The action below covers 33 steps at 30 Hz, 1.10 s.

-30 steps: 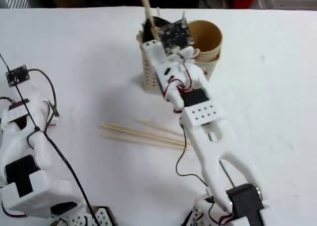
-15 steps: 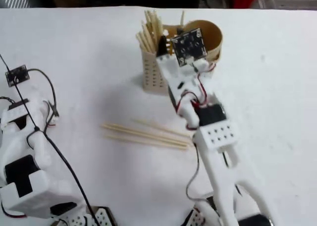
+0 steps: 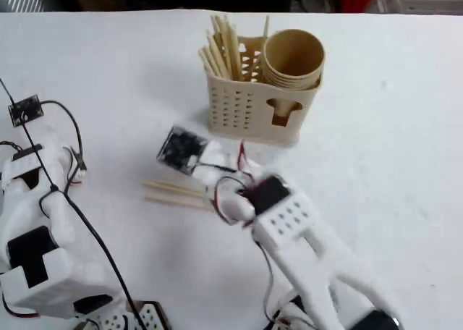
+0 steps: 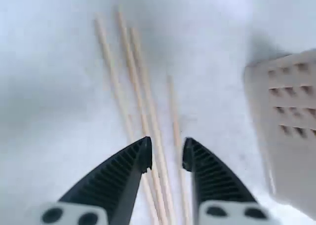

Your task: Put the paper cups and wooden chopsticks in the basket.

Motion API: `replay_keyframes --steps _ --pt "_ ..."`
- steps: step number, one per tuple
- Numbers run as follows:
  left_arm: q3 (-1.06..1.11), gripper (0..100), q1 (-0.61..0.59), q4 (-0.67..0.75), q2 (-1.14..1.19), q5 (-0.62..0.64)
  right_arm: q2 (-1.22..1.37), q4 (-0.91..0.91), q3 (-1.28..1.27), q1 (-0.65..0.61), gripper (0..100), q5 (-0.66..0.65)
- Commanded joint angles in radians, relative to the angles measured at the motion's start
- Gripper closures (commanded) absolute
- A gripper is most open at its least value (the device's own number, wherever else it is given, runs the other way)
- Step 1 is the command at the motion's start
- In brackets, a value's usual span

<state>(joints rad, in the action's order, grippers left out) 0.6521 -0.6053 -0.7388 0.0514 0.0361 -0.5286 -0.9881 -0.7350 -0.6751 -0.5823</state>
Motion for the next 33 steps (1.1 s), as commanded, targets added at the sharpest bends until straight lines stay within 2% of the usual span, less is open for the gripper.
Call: replay_keyframes --steps 1,7,13,17,20,25,33 --pt "-0.003 88 0.024 0.015 -0.005 0.005 0.229 0.097 0.005 -0.012 80.6 -0.149" --pt "-0.003 88 0.024 0.015 -0.005 0.005 0.447 0.294 0.012 0.047 81.3 -0.199" --pt "-0.003 88 0.024 0.015 -0.005 0.005 0.585 0.3 0.106 0.105 82.4 -0.201" --pt "-0.003 88 0.024 0.015 -0.005 0.005 0.645 0.277 0.15 0.113 91.0 -0.201" --pt "-0.003 88 0.024 0.015 -0.005 0.005 0.644 0.268 0.163 0.114 98.5 -0.193" --pt "-0.003 88 0.024 0.015 -0.005 0.005 0.61 0.263 0.169 0.116 98.3 -0.144" --pt "-0.003 88 0.024 0.015 -0.005 0.005 0.295 0.151 0.164 0.119 98.2 -0.063"
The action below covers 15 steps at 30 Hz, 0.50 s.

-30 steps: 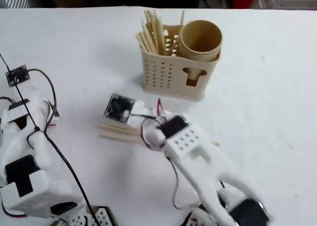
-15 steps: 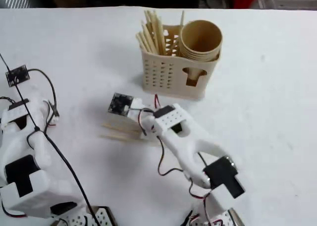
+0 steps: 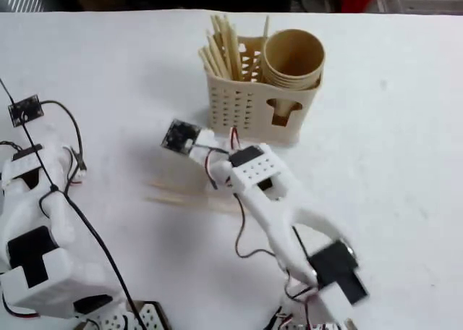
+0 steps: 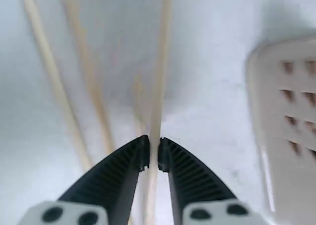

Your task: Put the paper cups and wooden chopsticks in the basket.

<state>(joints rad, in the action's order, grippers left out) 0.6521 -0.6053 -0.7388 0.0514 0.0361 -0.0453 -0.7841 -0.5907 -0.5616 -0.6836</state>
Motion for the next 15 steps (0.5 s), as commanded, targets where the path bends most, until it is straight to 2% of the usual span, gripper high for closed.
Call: replay_keyframes --steps 1,6,10,15 --pt "-0.003 88 0.024 0.015 -0.005 0.005 -0.234 -0.067 0.023 0.004 98.2 0.044" --pt "-0.003 88 0.024 0.015 -0.005 0.005 -0.486 -0.102 0.071 -0.013 98.2 0.06" --pt "-0.003 88 0.024 0.015 -0.005 0.005 -0.607 -0.102 0.242 -0.007 98.2 0.186" --pt "-0.003 88 0.024 0.015 -0.005 0.005 -0.544 -0.018 0.517 -0.005 98.2 0.377"
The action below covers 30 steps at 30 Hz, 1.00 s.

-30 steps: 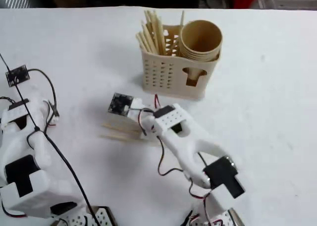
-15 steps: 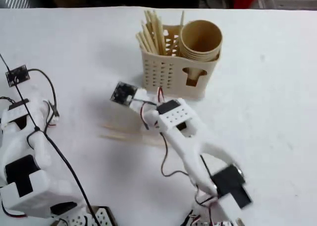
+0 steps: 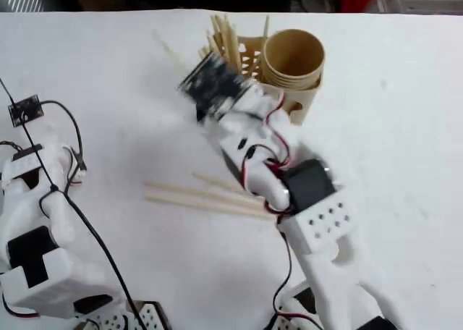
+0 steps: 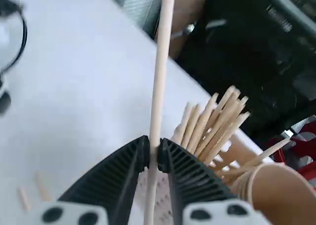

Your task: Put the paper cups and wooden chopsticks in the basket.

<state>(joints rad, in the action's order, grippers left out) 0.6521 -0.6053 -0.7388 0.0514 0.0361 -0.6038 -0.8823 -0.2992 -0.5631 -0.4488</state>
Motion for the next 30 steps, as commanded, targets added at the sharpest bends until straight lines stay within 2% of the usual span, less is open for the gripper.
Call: replay_keyframes --steps 1,6,10,16,22,27,30 --pt "-0.003 88 0.024 0.015 -0.005 0.005 0.041 0.124 0.265 -0.002 98.2 0.173" --pt "-0.003 88 0.024 0.015 -0.005 0.005 0.228 0.444 0.381 -0.001 98.1 0.193" --pt "-0.003 88 0.024 0.015 -0.005 0.005 0.366 0.572 0.417 0.047 98.1 0.193" --pt "-0.003 88 0.024 0.015 -0.005 0.005 0.481 0.601 0.431 0.133 98.1 0.193" --pt "-0.003 88 0.024 0.015 -0.005 0.005 0.484 0.535 0.434 0.136 97.1 0.193" --pt "-0.003 88 0.024 0.015 -0.005 0.005 0.484 0.487 0.433 0.143 81.7 0.193" --pt "-0.003 88 0.024 0.015 -0.005 0.005 0.476 0.463 0.434 0.143 79.5 0.193"
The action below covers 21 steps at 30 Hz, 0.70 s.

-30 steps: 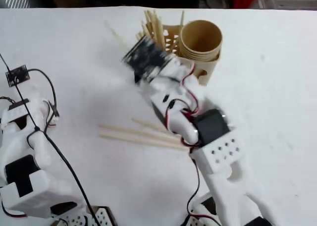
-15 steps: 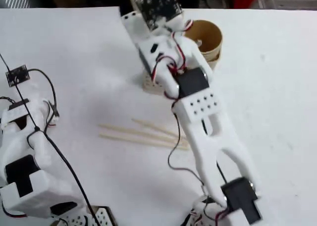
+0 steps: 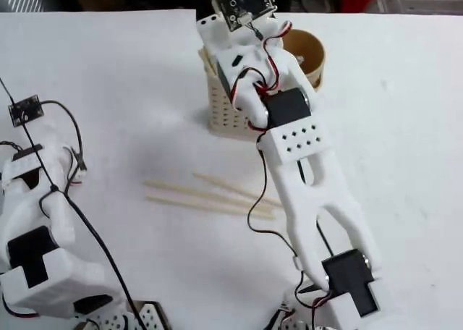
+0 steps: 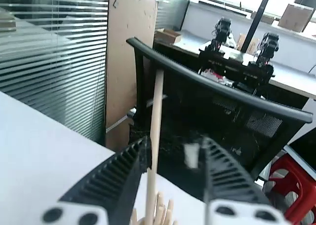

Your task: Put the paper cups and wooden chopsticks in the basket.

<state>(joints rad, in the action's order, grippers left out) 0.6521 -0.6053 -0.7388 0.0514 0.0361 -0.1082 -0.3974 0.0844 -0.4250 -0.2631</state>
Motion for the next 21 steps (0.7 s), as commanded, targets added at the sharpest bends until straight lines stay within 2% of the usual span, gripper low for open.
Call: replay_keyframes --steps 1,5,12,16,18,21 --pt "-0.003 88 0.024 0.015 -0.005 0.005 -0.03 -0.039 0.049 0.005 79.5 0.008" --pt "-0.003 88 0.024 0.015 -0.005 0.005 -0.105 -0.208 0.044 0.001 79.5 0.015" --pt "-0.003 88 0.024 0.015 -0.005 0.005 -0.285 -0.854 0.032 -0.004 79.4 0.002" --pt "-0.003 88 0.024 0.015 -0.005 0.005 -0.268 -1.006 -0.124 -0.027 79.4 -0.149" --pt "-0.003 88 0.024 0.015 -0.005 0.005 -0.234 -1.001 -0.272 -0.044 79.4 -0.281" --pt "-0.003 88 0.024 0.015 -0.005 0.005 -0.168 -0.892 -0.503 -0.068 79.4 -0.477"
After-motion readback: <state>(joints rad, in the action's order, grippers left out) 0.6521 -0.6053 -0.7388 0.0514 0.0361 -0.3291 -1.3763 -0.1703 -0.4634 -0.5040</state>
